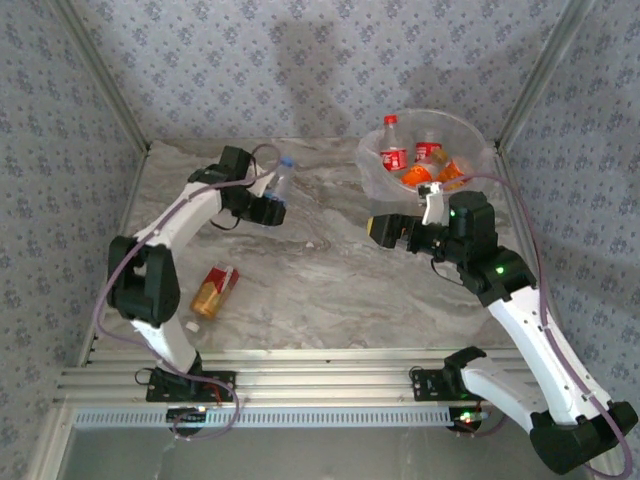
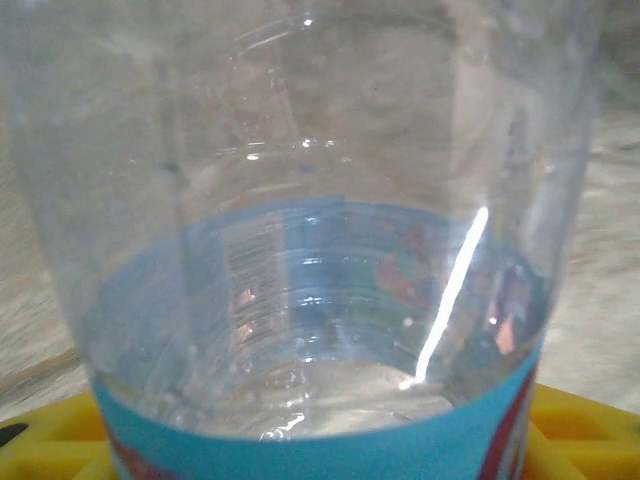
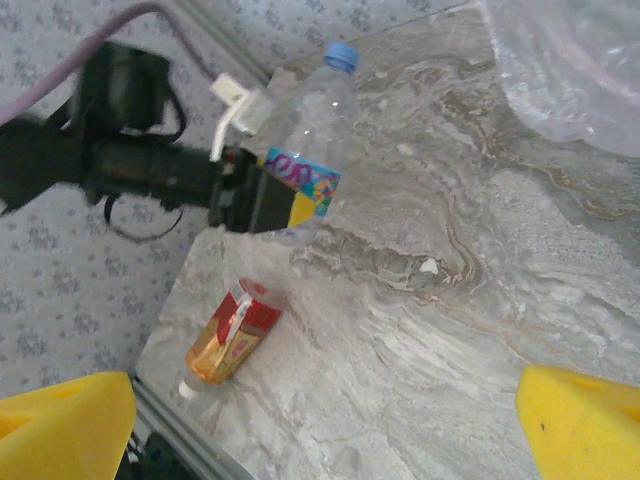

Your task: Put the plastic bottles in the bin

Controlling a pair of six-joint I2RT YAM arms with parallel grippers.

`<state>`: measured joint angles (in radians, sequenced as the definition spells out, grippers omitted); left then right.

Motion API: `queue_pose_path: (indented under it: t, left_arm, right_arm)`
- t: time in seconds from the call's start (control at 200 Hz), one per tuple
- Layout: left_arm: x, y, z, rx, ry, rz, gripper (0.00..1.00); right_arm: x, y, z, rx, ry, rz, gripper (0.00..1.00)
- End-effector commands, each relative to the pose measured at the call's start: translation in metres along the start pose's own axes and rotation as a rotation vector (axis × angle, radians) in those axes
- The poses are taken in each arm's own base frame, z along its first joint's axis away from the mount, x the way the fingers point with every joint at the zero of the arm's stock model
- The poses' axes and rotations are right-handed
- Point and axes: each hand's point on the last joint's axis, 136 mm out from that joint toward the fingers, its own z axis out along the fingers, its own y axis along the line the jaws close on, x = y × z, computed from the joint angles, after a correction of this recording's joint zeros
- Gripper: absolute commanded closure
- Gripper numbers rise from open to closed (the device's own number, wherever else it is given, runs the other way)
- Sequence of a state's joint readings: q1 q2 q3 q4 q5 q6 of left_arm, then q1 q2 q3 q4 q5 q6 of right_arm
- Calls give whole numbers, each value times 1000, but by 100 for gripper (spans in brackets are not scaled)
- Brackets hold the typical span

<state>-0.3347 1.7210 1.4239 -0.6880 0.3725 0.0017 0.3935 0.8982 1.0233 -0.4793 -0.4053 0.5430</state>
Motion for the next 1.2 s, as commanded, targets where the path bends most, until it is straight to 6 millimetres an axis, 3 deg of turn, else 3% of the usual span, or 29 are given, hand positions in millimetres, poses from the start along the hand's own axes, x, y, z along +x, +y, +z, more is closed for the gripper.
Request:
queue_pose_path:
  t: [0.0, 0.13, 0.27, 0.49, 0.73, 0.884, 1.104, 1.194]
  left_arm:
    - [-21, -66, -20, 240, -141, 71, 38]
    - [-27, -122, -44, 444, -223, 125, 37]
    - [-14, -174, -67, 626, -213, 217, 35]
    - [8, -224, -99, 825, -187, 324, 34]
    - [23, -246, -110, 912, -147, 363, 34]
    - [25, -248, -108, 910, -133, 368, 34]
    - [27, -250, -107, 907, -128, 371, 33]
    - [25, -249, -107, 901, -132, 370, 29]
  right_arm:
    - [-13, 2, 1, -10, -72, 50, 0]
    - [-18, 14, 9, -79, -66, 74, 0]
    - [-22, 32, 22, -170, -43, 50, 0]
    - [-28, 55, 38, -229, -25, -12, 0]
    - [-34, 71, 47, -265, -22, -31, 1]
    - [-36, 79, 47, -292, -23, -44, 6]
    - [-36, 82, 48, -298, -18, -46, 23]
    - [-36, 82, 46, -295, -20, -45, 29]
